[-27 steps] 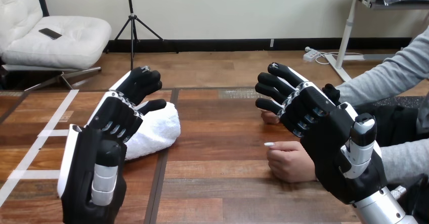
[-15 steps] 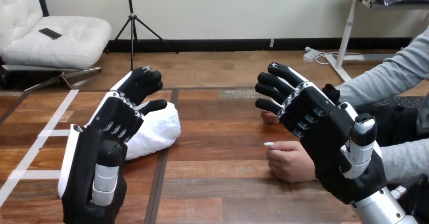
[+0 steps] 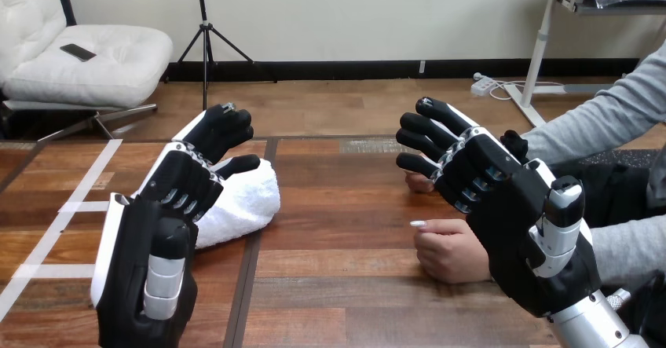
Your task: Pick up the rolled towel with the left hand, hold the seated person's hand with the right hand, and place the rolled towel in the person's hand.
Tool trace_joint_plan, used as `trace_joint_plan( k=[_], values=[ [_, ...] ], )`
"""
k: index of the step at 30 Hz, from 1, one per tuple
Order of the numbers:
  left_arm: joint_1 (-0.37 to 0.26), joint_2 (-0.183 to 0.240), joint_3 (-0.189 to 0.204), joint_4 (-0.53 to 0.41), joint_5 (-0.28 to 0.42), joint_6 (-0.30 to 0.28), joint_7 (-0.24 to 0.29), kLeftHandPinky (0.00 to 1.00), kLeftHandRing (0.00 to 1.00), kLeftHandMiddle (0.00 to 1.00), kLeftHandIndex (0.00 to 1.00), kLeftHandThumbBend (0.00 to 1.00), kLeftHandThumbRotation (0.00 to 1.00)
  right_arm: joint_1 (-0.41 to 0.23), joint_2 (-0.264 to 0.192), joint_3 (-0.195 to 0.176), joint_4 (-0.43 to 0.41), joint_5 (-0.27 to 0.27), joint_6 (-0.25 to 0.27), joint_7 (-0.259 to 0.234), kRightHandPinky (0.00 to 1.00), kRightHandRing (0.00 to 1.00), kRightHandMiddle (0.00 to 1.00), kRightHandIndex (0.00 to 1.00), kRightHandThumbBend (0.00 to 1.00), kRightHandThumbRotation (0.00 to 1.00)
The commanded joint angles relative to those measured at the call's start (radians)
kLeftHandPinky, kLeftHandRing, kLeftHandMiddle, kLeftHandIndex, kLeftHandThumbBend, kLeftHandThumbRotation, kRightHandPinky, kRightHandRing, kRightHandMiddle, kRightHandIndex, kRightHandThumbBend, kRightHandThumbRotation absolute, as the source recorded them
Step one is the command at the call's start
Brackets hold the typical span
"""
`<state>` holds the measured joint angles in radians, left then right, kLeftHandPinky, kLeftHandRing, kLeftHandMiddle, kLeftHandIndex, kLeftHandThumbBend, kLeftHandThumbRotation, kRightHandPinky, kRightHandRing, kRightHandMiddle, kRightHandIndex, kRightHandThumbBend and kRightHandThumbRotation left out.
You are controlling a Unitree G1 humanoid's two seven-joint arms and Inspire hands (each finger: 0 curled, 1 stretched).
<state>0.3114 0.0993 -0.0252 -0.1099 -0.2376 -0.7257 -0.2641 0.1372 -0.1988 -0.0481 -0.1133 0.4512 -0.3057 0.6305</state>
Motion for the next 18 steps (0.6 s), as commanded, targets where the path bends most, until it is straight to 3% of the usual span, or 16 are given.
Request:
trace_joint_plan(
  k=[1, 8, 18],
  values=[
    [-0.034, -0.022, 0.001, -0.009, 0.008, -0.002, 0.009, 0.75, 0.85, 0.84, 0.83, 0.84, 0.95, -0.063, -0.001, -0.015, -0.019, 0.006, -0.012, -0.002, 0.88, 0.91, 0.9, 0.9, 1.0, 1.0],
    [-0.048, -0.02, 0.009, -0.004, 0.038, 0.003, 0.027, 0.75, 0.85, 0.84, 0.83, 0.84, 0.94, -0.066, 0.0, -0.015, -0.015, 0.005, -0.013, -0.002, 0.88, 0.91, 0.9, 0.9, 1.0, 1.0],
    [-0.104, 0.01, 0.05, 0.012, 0.16, 0.027, 0.076, 0.76, 0.86, 0.86, 0.85, 0.89, 0.93, -0.069, 0.001, -0.014, -0.012, 0.0, -0.01, -0.008, 0.88, 0.91, 0.9, 0.9, 1.0, 1.0]
  ],
)
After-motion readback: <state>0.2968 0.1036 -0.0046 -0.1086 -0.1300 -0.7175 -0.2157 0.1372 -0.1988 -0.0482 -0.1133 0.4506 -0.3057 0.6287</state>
